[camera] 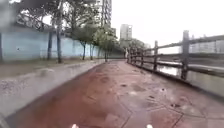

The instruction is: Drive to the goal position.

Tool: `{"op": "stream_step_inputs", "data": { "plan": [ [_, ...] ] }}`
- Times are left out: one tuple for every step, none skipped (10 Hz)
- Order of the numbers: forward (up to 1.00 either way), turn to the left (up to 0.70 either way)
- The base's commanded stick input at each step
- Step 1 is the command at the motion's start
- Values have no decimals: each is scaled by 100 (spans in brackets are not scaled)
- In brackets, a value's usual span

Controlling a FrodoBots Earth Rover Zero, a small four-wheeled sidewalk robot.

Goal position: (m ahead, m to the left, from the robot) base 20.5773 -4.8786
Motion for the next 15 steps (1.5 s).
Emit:
{"op": "stream_step_inputs", "data": {
  "plan": [
    [85, 2],
    [85, 1],
    [85, -3],
    [85, -11],
    [85, -24],
    [85, -32],
    [85, -32],
    [85, -31],
    [85, -13],
    [85, 2],
    [85, 2],
    [85, 2],
    [85, 2],
    [85, 2],
    [85, 2]
  ]
}}
